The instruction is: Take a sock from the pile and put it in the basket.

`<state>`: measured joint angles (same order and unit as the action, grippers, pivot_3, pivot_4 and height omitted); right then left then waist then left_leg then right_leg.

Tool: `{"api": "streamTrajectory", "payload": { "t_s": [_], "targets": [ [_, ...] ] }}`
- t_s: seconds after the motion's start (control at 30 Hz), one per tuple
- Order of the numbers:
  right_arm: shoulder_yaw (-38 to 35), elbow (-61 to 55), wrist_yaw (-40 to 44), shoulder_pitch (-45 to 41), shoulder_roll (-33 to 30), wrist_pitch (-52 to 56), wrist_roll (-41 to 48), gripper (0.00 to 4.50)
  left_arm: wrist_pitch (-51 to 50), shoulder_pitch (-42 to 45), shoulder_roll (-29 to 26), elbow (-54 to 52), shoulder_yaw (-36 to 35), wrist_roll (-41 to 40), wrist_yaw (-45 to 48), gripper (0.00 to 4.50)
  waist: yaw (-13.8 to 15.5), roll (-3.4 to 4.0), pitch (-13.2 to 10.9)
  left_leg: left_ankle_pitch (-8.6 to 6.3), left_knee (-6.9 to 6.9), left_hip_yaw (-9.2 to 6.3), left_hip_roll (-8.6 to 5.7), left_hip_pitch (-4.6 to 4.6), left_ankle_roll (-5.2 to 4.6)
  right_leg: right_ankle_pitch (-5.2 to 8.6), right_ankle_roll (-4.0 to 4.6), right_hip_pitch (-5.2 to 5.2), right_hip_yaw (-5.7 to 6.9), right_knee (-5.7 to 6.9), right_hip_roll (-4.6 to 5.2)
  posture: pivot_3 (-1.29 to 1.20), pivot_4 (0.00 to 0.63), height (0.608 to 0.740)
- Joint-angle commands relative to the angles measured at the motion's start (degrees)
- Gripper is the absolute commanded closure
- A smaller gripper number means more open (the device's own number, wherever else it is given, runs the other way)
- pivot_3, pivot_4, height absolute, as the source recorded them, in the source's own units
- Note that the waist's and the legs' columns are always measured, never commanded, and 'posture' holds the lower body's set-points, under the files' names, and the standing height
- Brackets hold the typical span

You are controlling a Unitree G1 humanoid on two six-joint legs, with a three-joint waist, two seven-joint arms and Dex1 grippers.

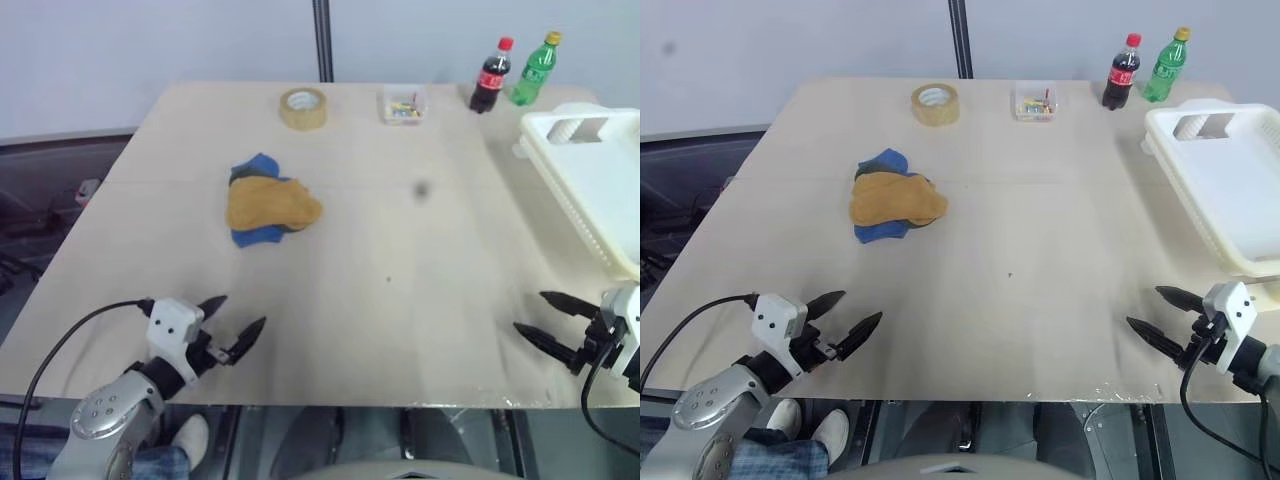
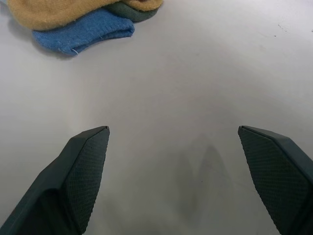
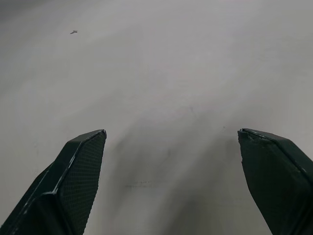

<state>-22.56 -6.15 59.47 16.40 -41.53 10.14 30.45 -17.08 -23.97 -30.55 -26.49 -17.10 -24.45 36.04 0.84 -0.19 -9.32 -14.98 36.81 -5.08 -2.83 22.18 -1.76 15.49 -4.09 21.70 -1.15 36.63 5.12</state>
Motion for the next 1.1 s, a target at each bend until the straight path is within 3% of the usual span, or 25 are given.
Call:
{"api": "streamTrajectory", "payload": {
  "t_s": [0.03, 0.83, 1.1],
  "targets": [
    [-1.9, 0.7, 1.5, -0.6, -0.2, -2.5, 0.4, 0.04, 1.2, -0.9, 0.1, -2.5, -1.7, -1.5, 0.8, 0.0, 0.0, 0.0, 0.0, 0.0, 0.0, 0.0, 0.0, 0.0, 0.0, 0.0, 0.0, 0.0, 0.0, 0.0, 0.0, 0.0, 0.15, 0.74],
    [-1.5, 2.1, 6.0, -1.0, 1.5, -8.6, 1.5, 0.04, 6.0, -1.5, 2.0, -2.4, -0.8, 0.8, -0.2, 0.0, 0.0, 0.0, 0.0, 0.0, 0.04, 0.05, 0.0, -0.02, 0.0, -0.03, -0.02, -0.01, -0.05, 0.02, -0.03, 0.0, 0.15, 0.74],
    [0.8, -12.3, 2.4, -3.3, 2.3, -0.9, 8.7, 0.04, 3.5, 12.2, 3.0, 1.9, 7.2, 11.0, -8.7, 0.0, 0.1, 0.01, 0.0, 0.01, 0.3, 0.01, -0.01, -0.03, 0.01, -0.06, -0.06, -0.05, 0.12, 0.2, -0.15, 0.0, 0.15, 0.74]
  ]
}}
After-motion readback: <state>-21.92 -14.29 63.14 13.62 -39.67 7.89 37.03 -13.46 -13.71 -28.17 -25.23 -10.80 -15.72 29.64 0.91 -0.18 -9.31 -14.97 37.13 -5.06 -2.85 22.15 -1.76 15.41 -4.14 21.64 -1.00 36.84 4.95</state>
